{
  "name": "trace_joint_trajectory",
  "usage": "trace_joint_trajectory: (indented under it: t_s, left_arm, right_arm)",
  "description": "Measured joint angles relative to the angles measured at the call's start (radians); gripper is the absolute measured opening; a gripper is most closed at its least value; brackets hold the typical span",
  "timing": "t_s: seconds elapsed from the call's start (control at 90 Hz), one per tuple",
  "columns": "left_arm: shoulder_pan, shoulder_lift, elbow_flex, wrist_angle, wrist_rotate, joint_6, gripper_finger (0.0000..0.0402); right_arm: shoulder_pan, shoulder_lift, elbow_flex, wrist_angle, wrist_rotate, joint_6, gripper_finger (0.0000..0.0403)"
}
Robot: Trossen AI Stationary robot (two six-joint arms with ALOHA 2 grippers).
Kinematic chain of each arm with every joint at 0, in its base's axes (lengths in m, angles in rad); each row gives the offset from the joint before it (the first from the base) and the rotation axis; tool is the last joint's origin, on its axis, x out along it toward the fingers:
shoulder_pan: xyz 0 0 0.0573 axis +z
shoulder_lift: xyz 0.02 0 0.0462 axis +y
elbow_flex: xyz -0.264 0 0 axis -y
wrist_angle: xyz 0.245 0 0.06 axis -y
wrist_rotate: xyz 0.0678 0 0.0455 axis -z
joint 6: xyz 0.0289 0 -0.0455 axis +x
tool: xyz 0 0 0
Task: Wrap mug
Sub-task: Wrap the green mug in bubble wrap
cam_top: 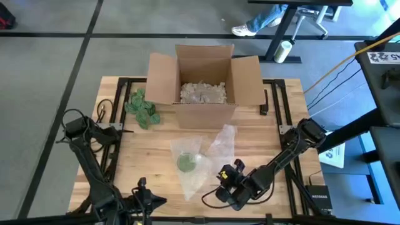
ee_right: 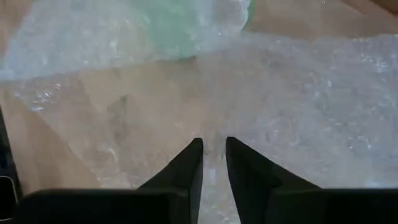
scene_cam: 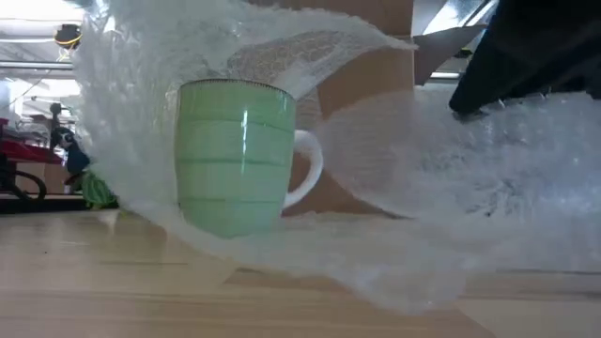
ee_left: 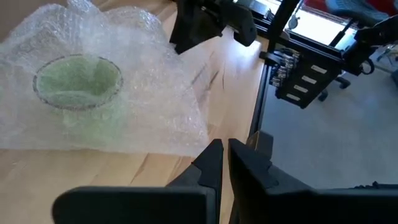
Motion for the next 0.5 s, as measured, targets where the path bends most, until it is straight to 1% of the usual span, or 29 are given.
trace_joint_trajectory:
  t_s: [0.122,0.222,0.289,0.333,0.422,0.5]
  left_arm:
    - [0.000,0.000,0.000,0.001,0.000,-0.001,0.0007]
    - [0.000,0.000,0.000,0.002,0.000,-0.005,0.0007]
    - [0.000,0.000,0.000,0.003,0.000,-0.007,0.0007]
    - [0.000,0.000,0.000,0.003,0.000,-0.007,0.0007]
    - [0.000,0.000,0.000,0.003,0.000,-0.007,0.0007]
    - [0.000,0.000,0.000,0.003,0.000,-0.007,0.0007]
  right_arm:
    - [0.000,0.000,0.001,-0.071,0.014,0.043,0.0010]
    - [0.001,0.000,0.001,-0.167,0.040,0.149,0.0005]
    - [0.004,0.000,0.001,-0.199,0.064,0.193,0.0001]
    - [0.012,0.000,0.001,-0.205,0.104,0.227,0.0001]
    - [0.029,0.000,0.001,-0.199,0.217,0.307,0.0000]
    - [0.042,0.000,0.001,-0.208,0.281,0.377,0.0000]
